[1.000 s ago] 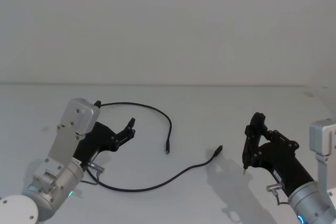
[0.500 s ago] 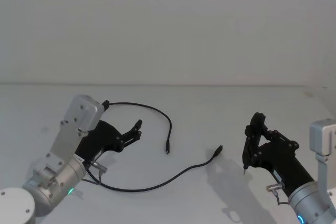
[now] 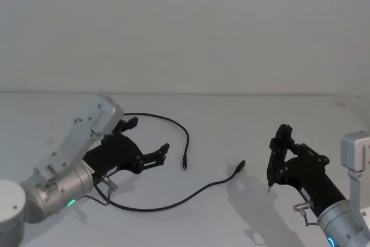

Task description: Pick up the data cable with the one hand.

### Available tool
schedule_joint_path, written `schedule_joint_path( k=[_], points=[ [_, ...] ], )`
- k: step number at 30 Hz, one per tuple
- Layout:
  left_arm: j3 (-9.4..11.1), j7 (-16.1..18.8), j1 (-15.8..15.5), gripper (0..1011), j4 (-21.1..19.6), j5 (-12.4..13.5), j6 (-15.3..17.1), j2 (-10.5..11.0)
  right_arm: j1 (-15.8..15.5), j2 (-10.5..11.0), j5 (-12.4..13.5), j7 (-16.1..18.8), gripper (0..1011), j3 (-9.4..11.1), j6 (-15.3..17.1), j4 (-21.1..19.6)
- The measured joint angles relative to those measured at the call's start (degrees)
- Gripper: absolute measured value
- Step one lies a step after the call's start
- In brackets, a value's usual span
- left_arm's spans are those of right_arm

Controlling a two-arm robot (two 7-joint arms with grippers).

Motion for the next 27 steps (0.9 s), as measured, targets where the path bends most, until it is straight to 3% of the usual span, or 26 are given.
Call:
schedule_joint_path(
  k=[4,11,17,27],
  points=[
    [0.81,-3.81,-2.17,1001,-0.43,-1.43,4.48,1.17,0.00,0.00,0.00,0.00,279,0.00,0.00,0.00],
    [3.01,-7.55,-6.11,1001,-0.58,-2.52,12.39,1.66,0.00,0.00,0.00,0.00,279,0.00,0.00,0.00],
    [5.22,-9.04,-9.17,1001,0.07,-2.82,18.14,0.87,0.00,0.00,0.00,0.00,279,0.00,0.00,0.00],
    [7.96,-9.88,-12.10,1001,1.47,-2.94,23.93,-0.66,0.00,0.00,0.00,0.00,279,0.00,0.00,0.00]
  ],
)
